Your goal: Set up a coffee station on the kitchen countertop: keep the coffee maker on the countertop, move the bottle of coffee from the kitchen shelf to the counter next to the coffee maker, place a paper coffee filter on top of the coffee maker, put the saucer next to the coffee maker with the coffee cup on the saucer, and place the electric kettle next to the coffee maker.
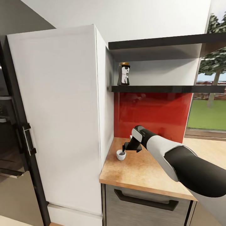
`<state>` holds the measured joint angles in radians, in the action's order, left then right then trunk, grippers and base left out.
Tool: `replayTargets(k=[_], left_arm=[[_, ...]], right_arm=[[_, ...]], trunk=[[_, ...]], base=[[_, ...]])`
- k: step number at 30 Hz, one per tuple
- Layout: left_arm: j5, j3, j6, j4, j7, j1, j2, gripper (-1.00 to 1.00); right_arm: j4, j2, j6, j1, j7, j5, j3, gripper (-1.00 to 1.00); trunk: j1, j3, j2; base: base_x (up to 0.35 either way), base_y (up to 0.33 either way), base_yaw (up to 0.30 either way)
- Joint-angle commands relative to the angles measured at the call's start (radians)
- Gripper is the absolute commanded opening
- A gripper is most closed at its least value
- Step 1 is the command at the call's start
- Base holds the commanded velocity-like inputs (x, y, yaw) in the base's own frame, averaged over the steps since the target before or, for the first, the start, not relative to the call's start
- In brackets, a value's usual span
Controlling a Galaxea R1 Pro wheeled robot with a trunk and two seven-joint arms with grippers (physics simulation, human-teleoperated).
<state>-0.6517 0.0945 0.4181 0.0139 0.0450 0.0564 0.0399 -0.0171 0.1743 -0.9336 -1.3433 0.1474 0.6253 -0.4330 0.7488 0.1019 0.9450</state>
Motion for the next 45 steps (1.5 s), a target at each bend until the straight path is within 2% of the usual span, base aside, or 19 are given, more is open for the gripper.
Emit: replayTargets(k=[1,41,45], left_arm=[[0.003,0.008,0.001,0.001,0.006,0.0,0.0,1.0],[-0.007,0.011,0.0,0.001,0.006,0.0,0.0,1.0],[-0.006,0.011,-0.001,0.001,0.006,0.0,0.0,1.0]], right_arm=[[-0.001,0.0,-0.003,-0.001,0.008,0.01,-0.003,1.0],[0.006,0.0,-0.002,-0.001,0.008,0.01,-0.003,1.0],[0.006,0.0,-0.001,-0.001,0.008,0.002,-0.003,1.0]], trunk=[[0.0,0.001,0.001],[0.0,0.001,0.001],[0.016,0.014,0.029]], base=[[0.053,0.029,0.0],[0.009,0.033,0.0],[0.0,0.0,0.0]])
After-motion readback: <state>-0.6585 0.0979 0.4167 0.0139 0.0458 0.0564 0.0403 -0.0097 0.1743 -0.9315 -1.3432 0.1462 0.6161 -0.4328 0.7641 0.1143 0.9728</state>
